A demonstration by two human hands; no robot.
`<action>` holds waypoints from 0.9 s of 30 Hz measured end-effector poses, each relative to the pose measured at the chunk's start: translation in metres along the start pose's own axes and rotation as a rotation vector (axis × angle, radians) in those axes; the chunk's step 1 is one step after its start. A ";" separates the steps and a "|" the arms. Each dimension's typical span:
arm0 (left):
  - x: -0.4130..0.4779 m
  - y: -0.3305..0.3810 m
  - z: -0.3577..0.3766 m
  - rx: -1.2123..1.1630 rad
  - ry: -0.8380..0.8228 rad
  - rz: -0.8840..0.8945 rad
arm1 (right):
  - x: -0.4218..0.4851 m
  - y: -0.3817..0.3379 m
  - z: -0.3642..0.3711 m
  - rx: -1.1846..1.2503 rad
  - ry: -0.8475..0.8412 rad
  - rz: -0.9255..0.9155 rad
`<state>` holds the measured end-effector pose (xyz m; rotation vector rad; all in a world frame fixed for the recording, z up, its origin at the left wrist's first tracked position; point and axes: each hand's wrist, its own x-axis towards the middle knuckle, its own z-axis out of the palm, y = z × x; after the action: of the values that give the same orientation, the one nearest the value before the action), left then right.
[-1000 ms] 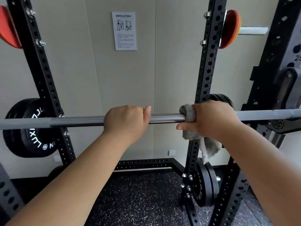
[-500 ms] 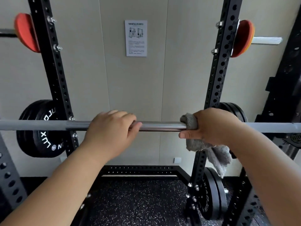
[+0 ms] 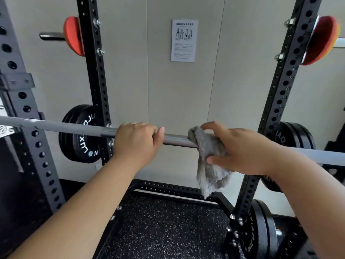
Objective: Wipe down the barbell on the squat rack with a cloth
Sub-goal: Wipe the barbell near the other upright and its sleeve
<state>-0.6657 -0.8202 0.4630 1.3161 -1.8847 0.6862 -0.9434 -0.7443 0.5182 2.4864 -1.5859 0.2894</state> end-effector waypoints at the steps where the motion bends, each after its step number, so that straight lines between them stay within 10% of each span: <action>1: 0.000 0.000 0.001 0.012 0.003 -0.002 | 0.001 0.000 0.000 -0.028 0.006 -0.010; 9: -0.006 -0.005 -0.002 -0.006 0.018 0.033 | 0.047 -0.059 0.034 -0.319 0.234 0.035; 17: -0.026 -0.055 -0.017 -0.087 0.033 0.087 | 0.024 -0.028 0.013 -0.318 0.059 0.225; 27: -0.034 -0.197 -0.023 0.042 0.049 -0.120 | 0.147 -0.184 0.060 -0.347 0.216 0.061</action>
<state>-0.4672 -0.8499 0.4534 1.4132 -1.7459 0.6932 -0.7115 -0.8113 0.4901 2.0744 -1.4823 0.2560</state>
